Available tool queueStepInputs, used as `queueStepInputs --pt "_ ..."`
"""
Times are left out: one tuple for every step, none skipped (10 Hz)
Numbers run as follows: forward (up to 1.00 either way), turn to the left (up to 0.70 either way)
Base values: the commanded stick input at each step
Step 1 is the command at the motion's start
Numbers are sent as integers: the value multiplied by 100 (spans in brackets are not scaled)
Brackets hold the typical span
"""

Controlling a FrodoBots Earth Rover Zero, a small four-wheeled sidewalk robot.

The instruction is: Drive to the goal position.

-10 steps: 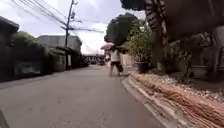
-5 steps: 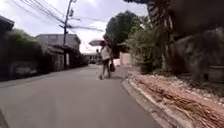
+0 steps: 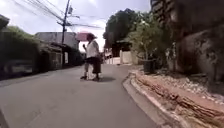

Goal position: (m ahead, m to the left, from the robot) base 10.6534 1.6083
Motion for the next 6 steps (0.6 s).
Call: queueStepInputs --pt "70 9" --pt "70 1" --pt "70 1" --pt "70 1" --pt "70 1" --pt "70 1"
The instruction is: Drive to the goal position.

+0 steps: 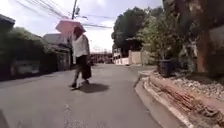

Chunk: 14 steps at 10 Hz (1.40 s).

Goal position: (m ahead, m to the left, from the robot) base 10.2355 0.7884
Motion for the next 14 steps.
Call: queueStepInputs --pt "70 1" --pt "70 1" --pt "70 1" --pt "70 1" --pt "70 1" --pt "70 1" --pt "70 1" --pt "70 1" --pt "70 1" --pt "70 1" --pt "70 1" --pt "70 1" --pt "70 1" --pt "70 1"
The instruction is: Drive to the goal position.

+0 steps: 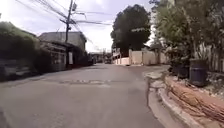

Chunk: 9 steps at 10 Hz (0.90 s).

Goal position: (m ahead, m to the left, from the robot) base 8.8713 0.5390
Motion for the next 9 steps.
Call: queueStepInputs --pt "70 1" --pt "70 1" --pt "70 1" --pt "70 1" --pt "70 1" --pt "70 1" --pt "70 1" --pt "70 1" --pt "70 1"
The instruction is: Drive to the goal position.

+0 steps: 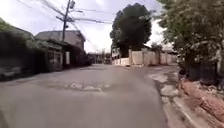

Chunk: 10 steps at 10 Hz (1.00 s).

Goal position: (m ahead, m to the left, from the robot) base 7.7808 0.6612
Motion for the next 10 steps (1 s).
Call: queueStepInputs --pt "70 1" --pt "70 1" --pt "70 -1" --pt "70 -10" --pt "70 -27" --pt "70 -33" --pt "70 -13" --pt "70 1" --pt "70 1" --pt "70 1"
